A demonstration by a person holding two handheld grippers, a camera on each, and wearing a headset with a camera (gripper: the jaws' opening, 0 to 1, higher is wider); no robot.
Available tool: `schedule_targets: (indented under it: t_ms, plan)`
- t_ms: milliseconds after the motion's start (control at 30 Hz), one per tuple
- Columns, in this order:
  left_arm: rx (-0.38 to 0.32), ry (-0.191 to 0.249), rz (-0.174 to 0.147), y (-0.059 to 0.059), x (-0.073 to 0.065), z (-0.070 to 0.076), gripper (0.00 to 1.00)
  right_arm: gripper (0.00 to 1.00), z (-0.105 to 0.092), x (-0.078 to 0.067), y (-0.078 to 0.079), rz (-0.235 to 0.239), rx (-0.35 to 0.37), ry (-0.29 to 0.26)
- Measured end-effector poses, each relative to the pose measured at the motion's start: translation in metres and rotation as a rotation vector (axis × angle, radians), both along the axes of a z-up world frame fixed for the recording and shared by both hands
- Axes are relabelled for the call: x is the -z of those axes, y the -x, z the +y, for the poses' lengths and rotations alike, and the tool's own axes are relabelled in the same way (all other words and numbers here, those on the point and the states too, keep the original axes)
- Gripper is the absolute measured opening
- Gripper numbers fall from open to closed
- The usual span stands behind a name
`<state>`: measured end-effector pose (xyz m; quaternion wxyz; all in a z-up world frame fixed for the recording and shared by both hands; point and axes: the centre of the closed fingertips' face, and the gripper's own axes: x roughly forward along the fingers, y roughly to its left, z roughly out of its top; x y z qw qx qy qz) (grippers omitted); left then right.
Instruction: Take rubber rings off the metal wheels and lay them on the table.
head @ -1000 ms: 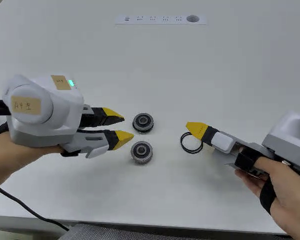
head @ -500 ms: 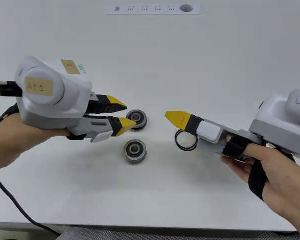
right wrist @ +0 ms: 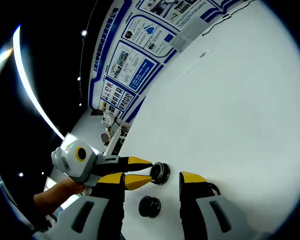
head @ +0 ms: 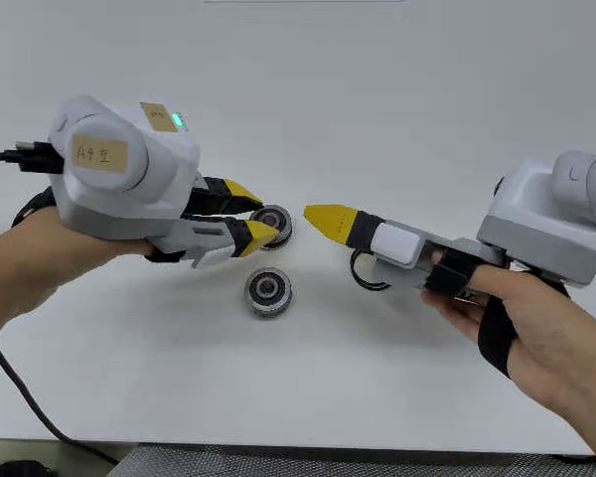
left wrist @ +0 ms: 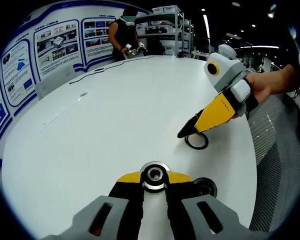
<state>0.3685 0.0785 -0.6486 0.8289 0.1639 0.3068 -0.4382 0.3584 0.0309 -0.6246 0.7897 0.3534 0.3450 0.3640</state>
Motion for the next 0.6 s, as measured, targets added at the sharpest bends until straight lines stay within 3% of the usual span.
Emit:
schedule_targets:
  t_ms: [400,600]
  plan:
    - [0.001,0.013,0.014,-0.002,0.003,-0.002,0.17,0.45,0.007,0.004,-0.002,0.014,-0.015,-0.009]
    - [0.032,-0.007,0.000,-0.001,0.004,-0.003,0.16,0.45,0.012,0.004,-0.002,0.014,-0.027,-0.014]
